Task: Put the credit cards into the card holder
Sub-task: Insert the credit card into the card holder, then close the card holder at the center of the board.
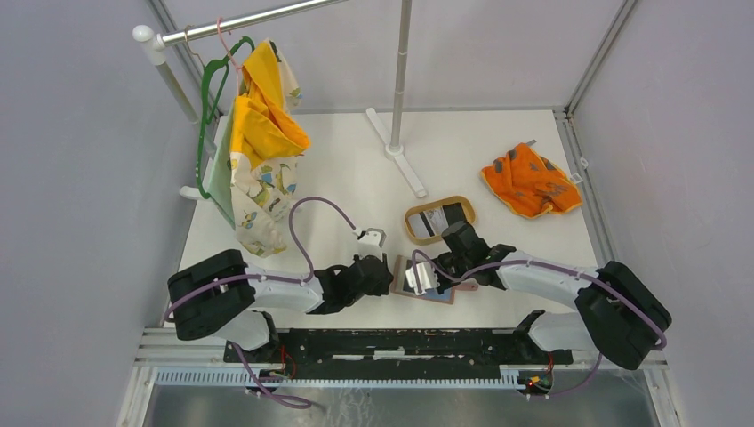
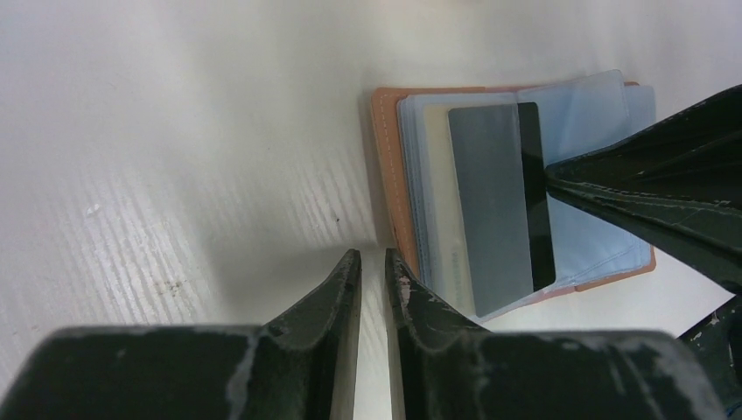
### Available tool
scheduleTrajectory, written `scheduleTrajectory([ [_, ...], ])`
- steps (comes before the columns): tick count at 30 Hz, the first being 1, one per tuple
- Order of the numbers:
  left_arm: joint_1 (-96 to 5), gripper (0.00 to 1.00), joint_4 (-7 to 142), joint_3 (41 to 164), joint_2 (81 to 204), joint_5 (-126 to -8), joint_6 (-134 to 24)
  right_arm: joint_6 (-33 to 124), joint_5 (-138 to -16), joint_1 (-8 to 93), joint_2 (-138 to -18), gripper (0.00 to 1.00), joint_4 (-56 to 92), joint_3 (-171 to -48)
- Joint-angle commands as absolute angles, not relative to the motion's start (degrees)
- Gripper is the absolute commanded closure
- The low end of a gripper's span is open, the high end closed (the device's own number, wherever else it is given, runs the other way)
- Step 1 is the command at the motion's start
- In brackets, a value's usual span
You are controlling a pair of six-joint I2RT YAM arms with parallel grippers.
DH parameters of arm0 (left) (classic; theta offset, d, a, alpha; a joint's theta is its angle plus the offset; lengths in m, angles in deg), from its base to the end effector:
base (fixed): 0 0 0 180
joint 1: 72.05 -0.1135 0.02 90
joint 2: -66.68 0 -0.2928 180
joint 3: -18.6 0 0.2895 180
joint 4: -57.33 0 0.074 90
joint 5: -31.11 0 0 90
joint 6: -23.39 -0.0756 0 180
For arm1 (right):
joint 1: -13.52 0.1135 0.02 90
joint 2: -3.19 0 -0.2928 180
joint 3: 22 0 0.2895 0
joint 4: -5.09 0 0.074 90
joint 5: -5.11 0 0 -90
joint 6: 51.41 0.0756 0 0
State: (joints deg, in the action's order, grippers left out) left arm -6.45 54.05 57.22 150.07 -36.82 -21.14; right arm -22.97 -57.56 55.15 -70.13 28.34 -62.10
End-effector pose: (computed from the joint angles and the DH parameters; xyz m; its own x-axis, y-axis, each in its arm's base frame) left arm 0.1497 -0.2612 0.1050 -0.7107 -0.0325 -0.7028 0.3152 0.8783 -0.3594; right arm 0.1684 0.1961 0.1177 0.3889 -0.6995 -0.5996 -0.9192 -0.2509 -0.3034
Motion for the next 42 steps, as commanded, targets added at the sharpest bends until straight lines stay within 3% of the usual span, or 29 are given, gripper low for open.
scheduleTrajectory([
  [1,-6.2,0.77,53.3,57.7,152.7,-40.2,-23.5,-19.2,-59.2,56.4,-72.0,0.98,24.0,-64.0],
  [15,-6.2,0.75,52.2,55.7,150.1,-41.1,-21.4,-12.8,-57.6,54.9,-70.9,0.94,23.1,-66.4],
  [20,-6.2,0.66,52.7,52.3,143.5,-40.1,-19.1,-16.9,-47.8,49.0,-66.4,0.92,30.4,-68.0],
  [22,-6.2,0.62,52.4,50.6,140.1,-39.9,-18.4,-19.4,-44.5,47.5,-64.3,0.87,31.9,-67.1],
  [29,-6.2,0.4,49.0,47.3,132.8,-41.2,-16.8,-20.4,-43.9,47.6,-68.2,0.84,32.3,-66.0],
  [37,-6.7,0.18,36.5,43.4,137.7,-45.3,-10.6,-18.5,-49.6,48.9,-74.1,0.85,32.1,-66.7],
  [42,-7.6,0.16,27.8,42.9,144.0,-49.2,-6.9,-18.4,-51.7,49.1,-76.7,0.85,33.3,-67.4],
])
